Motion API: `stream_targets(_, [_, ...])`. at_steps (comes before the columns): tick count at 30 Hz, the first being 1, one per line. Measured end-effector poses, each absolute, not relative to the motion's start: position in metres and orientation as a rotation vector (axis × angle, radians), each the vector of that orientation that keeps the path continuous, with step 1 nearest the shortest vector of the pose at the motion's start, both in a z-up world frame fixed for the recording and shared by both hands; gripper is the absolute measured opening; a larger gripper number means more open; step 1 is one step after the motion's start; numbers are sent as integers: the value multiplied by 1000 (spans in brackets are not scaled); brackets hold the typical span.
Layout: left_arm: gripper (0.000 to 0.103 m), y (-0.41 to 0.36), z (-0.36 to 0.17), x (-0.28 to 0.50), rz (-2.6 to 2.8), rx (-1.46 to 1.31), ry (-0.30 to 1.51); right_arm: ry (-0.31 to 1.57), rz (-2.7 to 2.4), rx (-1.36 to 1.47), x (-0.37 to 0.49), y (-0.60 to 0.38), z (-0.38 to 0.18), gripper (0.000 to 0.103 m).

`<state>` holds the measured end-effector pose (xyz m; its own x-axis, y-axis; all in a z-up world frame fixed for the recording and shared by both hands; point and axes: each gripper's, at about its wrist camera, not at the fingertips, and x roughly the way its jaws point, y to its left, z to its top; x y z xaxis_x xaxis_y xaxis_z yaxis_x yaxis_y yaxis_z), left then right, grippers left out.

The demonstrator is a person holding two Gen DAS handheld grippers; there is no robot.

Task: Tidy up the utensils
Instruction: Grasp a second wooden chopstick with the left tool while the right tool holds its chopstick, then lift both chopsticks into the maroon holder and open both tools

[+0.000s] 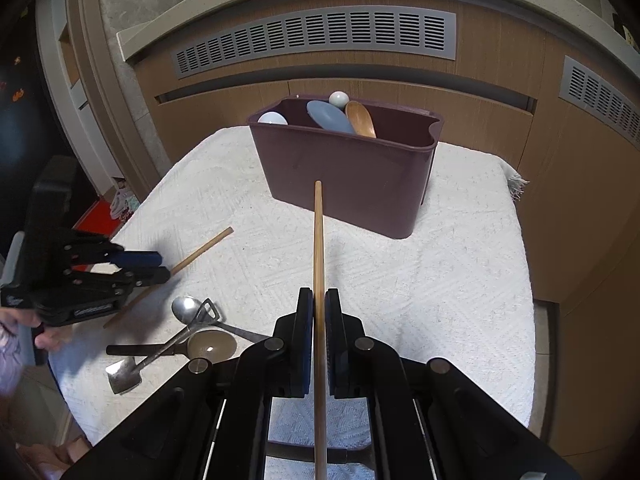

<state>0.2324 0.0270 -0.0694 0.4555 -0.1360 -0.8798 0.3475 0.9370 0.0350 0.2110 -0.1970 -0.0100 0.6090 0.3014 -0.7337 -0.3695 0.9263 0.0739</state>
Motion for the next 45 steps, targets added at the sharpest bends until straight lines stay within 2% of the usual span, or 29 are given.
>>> stream_targets(5, [19,26,-81,249,-304,194,1103,825,392,-63,210,-200,-11,5])
stream_targets(6, [10,25,-80,248,-303,176,1097,824,393,-56,211,-201,-10,5])
stream_targets(7, [6,26,-79,246,-305,141,1086,820,393,-48,211,-203,-9,5])
stream_targets(15, [6,36,-19,211,-300,-81,817,772,395,19,206,-211,2,5])
stream_targets(19, [6,38,7,209,-323,-137,743,741,401,38,206,-212,12,5])
stream_targets(26, [6,27,126,241,-415,-204,399,408,375,25,219,-213,114,5])
stream_targets(30, [6,18,164,272,-419,-215,271,250,353,29,242,-213,160,5])
stream_targets(35, [6,5,163,319,-436,-212,268,200,360,46,277,-211,167,5])
stream_targets(45, [6,-11,115,386,-403,-246,279,279,351,36,351,-199,121,5])
